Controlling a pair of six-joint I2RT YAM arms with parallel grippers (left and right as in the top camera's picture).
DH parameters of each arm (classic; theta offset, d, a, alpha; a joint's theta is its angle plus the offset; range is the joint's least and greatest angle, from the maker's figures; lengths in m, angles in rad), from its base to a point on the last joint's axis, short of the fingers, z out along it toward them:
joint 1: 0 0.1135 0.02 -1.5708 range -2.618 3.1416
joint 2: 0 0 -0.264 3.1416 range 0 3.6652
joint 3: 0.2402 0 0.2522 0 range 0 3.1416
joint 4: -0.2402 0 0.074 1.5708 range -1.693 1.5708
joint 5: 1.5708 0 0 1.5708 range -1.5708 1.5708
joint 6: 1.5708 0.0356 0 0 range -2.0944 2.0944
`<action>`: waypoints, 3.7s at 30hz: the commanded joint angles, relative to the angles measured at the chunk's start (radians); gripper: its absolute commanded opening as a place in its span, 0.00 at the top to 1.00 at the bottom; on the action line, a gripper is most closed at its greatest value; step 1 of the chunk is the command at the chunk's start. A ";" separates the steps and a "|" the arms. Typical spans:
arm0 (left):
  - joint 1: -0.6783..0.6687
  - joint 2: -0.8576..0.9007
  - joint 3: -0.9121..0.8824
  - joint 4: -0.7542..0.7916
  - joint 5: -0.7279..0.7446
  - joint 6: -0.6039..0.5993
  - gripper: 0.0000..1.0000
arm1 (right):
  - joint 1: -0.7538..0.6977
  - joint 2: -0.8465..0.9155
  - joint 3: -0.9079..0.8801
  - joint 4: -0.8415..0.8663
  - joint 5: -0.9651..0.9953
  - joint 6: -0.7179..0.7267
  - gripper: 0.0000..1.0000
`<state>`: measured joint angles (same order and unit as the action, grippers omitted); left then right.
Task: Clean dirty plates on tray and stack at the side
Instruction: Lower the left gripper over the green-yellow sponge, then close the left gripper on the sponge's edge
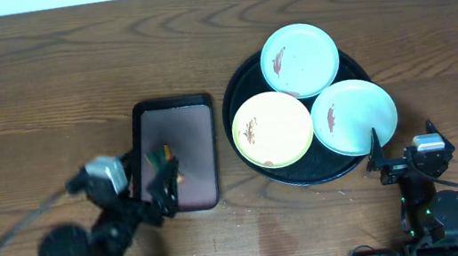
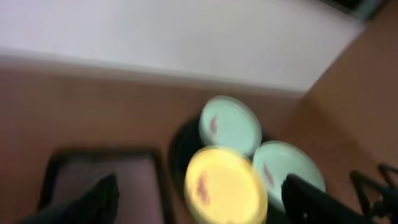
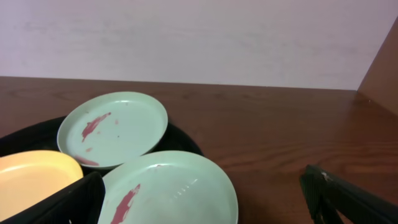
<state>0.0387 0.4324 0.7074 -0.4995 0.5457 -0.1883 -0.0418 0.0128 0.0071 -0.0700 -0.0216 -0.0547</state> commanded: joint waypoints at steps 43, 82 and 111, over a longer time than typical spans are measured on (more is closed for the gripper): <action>-0.111 1.033 0.167 -0.313 -0.359 -0.251 0.19 | -0.005 -0.002 -0.001 -0.005 0.006 0.016 0.01; -0.188 1.275 0.167 -0.085 -0.406 -0.280 0.16 | -0.005 -0.002 -0.001 -0.005 0.006 0.016 0.01; -0.188 1.275 0.167 0.134 -0.558 -0.280 0.13 | -0.005 -0.002 -0.001 -0.005 0.006 0.016 0.01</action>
<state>-0.1524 1.6947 0.8845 -0.3836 0.0078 -0.4717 -0.0418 0.0128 0.0071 -0.0704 -0.0216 -0.0547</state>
